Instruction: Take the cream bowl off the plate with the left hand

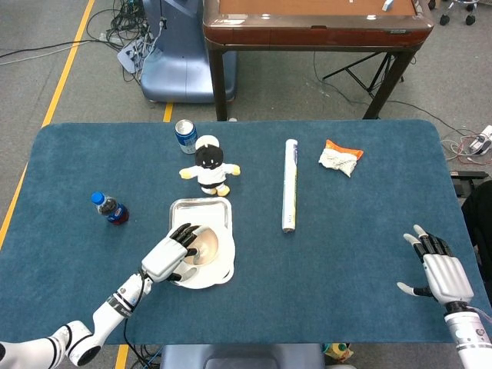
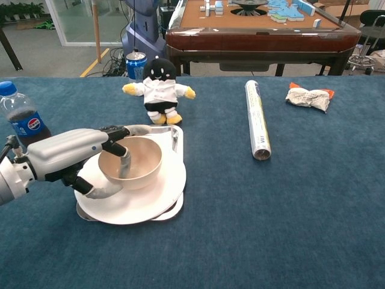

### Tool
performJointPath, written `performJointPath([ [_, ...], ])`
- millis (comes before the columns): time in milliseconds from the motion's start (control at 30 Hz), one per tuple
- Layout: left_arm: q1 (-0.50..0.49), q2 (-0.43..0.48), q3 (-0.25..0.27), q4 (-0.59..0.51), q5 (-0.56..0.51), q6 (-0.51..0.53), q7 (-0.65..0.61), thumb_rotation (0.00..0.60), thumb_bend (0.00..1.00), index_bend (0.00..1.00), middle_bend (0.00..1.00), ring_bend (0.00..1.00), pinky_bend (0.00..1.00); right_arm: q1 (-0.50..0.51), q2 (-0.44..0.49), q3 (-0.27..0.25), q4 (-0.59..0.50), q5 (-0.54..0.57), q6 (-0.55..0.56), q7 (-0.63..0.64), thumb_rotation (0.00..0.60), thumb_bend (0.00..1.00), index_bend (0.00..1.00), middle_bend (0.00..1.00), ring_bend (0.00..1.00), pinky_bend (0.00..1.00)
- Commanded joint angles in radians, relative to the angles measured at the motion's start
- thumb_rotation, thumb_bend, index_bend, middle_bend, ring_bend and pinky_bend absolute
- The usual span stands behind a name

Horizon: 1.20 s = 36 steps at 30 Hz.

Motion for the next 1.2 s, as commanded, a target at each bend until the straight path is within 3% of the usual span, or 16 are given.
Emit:
performJointPath([
  [33, 0.001, -0.003, -0.001, 0.006, -0.002, 0.002, -0.004, 0.600, 0.32, 0.57, 0.00, 0.00, 0.00, 0.001, 0.000, -0.001, 0.000, -0.001, -0.001, 0.000, 0.600, 0.19, 0.00, 0.00, 0.00, 0.00],
  [1200, 0.020, 0.020, 0.001, 0.005, -0.011, 0.039, -0.002, 0.600, 0.32, 0.67, 0.07, 0.00, 0.00, 0.018, -0.014, -0.003, 0.013, 0.012, -0.028, -0.013, 0.600, 0.19, 0.00, 0.00, 0.00, 0.00],
])
